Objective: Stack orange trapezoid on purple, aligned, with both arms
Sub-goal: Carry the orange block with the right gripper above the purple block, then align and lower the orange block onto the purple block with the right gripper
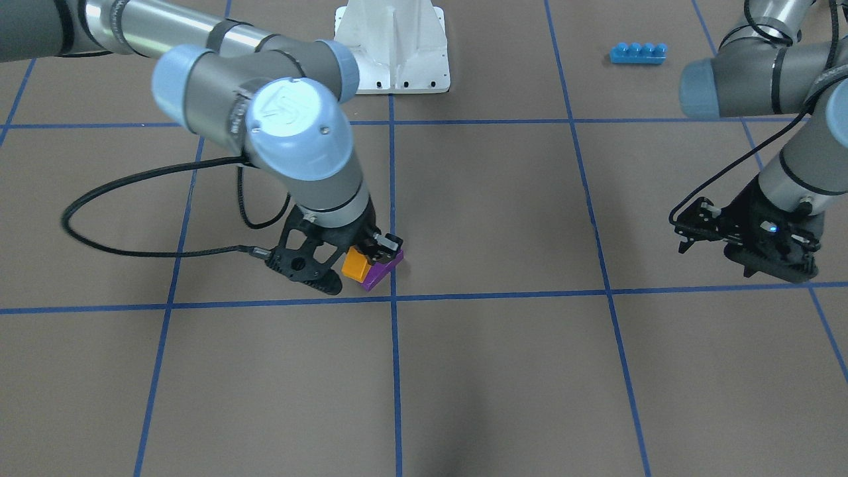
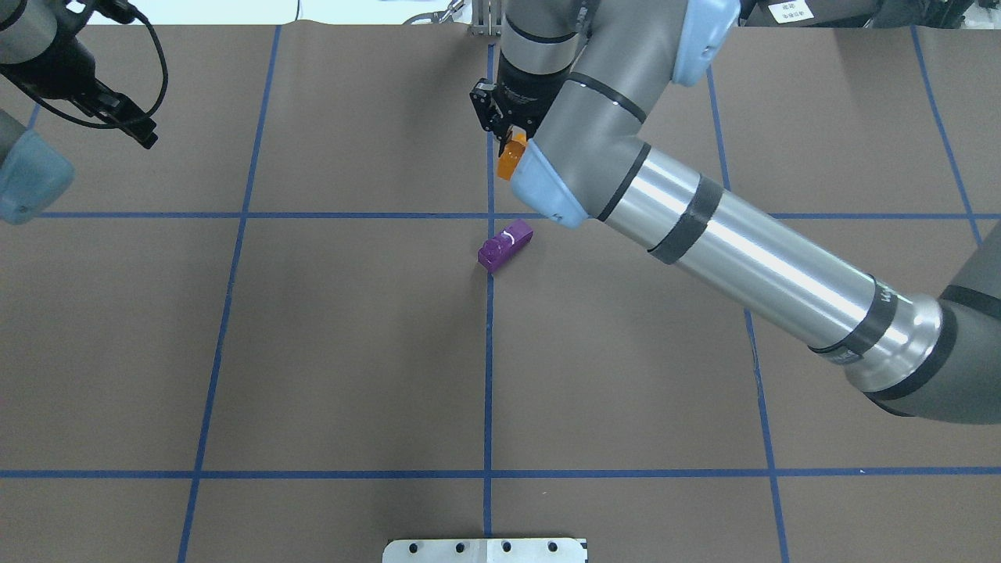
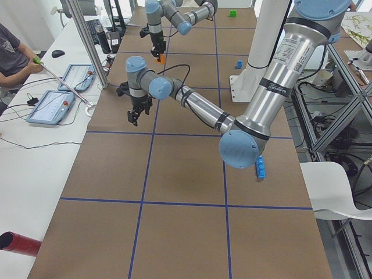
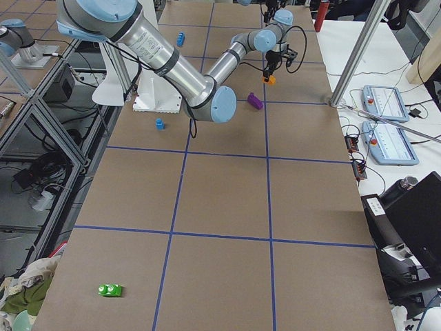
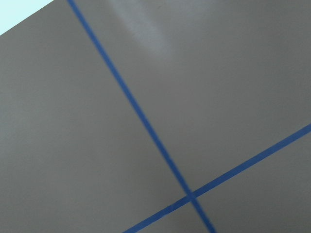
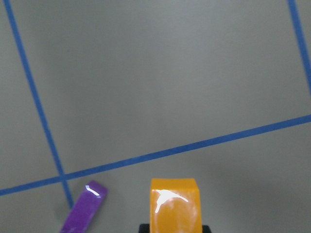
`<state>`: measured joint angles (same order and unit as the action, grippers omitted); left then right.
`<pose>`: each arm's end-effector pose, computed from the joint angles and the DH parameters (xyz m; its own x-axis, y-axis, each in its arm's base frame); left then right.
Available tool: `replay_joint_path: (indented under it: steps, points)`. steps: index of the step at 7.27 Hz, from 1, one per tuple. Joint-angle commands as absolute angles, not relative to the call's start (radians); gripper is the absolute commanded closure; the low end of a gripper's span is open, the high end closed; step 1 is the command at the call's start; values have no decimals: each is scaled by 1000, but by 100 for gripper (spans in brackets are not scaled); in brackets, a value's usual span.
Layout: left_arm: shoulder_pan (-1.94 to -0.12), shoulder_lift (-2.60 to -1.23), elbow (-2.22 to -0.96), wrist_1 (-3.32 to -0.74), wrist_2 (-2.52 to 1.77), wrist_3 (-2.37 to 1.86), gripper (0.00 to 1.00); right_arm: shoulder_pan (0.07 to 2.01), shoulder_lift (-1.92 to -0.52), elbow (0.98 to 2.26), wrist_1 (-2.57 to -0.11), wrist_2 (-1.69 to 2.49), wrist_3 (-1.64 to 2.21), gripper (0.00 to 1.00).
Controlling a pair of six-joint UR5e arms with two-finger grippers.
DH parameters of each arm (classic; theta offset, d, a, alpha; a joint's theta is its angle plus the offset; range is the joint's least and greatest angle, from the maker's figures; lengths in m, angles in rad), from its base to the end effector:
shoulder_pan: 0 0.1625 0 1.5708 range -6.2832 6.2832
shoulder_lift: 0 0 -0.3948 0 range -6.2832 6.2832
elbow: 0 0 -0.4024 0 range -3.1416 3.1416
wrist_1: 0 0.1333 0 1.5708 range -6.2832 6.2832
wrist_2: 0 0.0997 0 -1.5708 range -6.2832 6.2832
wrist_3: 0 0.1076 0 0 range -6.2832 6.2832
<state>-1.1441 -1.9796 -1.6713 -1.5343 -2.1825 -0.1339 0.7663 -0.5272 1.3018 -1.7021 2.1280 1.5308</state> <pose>0.1986 -0.6096 0.3616 0.6805 0.4635 -0.5675 -0.2801 0.8802 0.3831 -0.4970 -0.5844 0.0929 0.5904 0.5212 0.6163 -0.3367 0.8530 -0.3988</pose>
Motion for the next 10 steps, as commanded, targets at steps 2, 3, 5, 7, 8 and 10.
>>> replay_joint_path:
  steps: [2, 3, 5, 7, 8, 10]
  points:
    - [-1158, -1937, -1683, -1540, -2201, -130, 0, 681, -505, 1238, -1684, 2020, 1763, 100]
    - [-1157, -1937, -1681, -1540, -2201, -130, 0, 680, -505, 1233, -1684, 2020, 1813, 100]
    - [-1154, -1937, -1681, -1540, -2200, -130, 0, 670, -518, 1232, -1686, 2022, 1847, 100]
    - [-1152, -1939, -1681, -1540, -2200, -130, 0, 663, -518, 1171, -1595, 2025, 1848, 100]
    - [-1152, -1940, -1681, -1540, -2200, -130, 0, 663, -518, 1148, -1550, 2032, 1855, 100]
    - [-1152, -1945, -1681, -1540, -2200, -130, 0, 663, -520, 1149, -1554, 2086, 1859, 100]
